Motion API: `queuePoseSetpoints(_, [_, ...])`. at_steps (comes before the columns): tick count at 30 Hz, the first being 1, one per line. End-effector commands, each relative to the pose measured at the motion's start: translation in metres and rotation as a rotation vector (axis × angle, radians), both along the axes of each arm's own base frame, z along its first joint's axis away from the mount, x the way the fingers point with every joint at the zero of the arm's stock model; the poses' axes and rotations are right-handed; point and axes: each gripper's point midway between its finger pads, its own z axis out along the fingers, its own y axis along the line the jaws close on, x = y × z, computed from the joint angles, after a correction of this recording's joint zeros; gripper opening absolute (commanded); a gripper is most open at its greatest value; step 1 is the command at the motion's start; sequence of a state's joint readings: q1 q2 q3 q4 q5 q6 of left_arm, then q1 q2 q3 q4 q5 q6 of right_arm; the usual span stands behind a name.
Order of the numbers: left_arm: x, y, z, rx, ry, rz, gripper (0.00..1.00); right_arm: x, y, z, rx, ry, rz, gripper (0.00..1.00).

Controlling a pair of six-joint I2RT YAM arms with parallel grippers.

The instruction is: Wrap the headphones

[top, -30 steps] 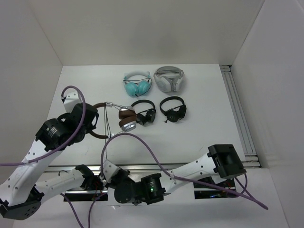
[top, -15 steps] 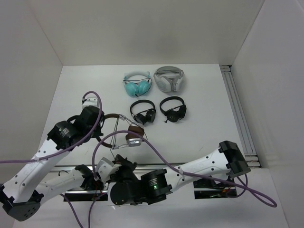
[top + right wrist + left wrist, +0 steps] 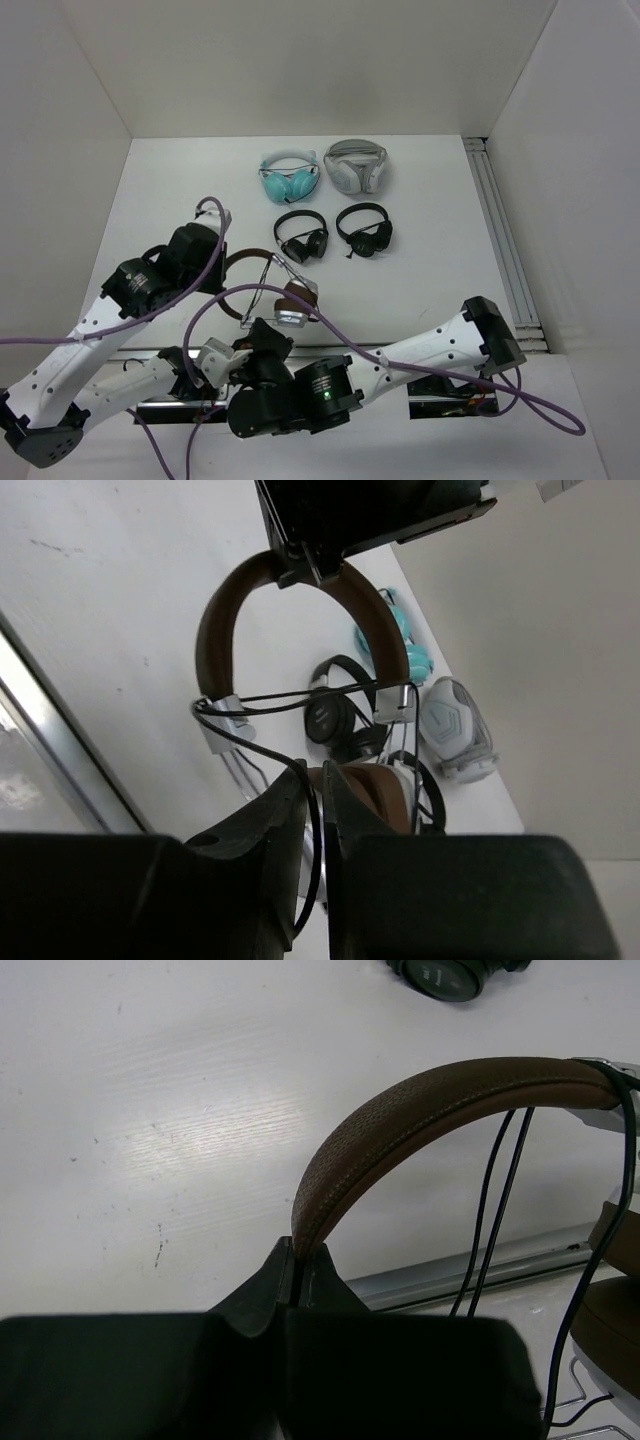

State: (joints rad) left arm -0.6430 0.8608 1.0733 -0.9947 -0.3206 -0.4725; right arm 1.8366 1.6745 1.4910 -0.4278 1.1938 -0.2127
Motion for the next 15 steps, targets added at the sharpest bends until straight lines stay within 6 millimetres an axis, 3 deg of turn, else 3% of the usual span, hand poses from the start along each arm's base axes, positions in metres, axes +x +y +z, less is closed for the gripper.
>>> queuePoseSetpoints(1, [0.006, -0.022, 0.014, -0.076, -0.055, -0.078, 0.0, 0.017, -0.017, 0.029, 0.067, -0.007, -0.031, 0.19])
queuePoseSetpoints(6, [0.003, -0.024, 0.016, -0.089, -0.056, -0.101, 0.0, 0.045, -0.024, 0.045, 0.158, 0.056, -0.022, 0.2])
queuePoseSetpoints(10, [0.002, -0.023, 0.018, -0.094, -0.064, -0.101, 0.0, 0.049, -0.016, 0.034, 0.171, 0.097, 0.02, 0.15])
queuePoseSetpoints(15, [-0.002, -0.028, 0.017, -0.108, -0.051, -0.136, 0.0, 0.073, -0.022, 0.042, 0.239, 0.114, -0.02, 0.15])
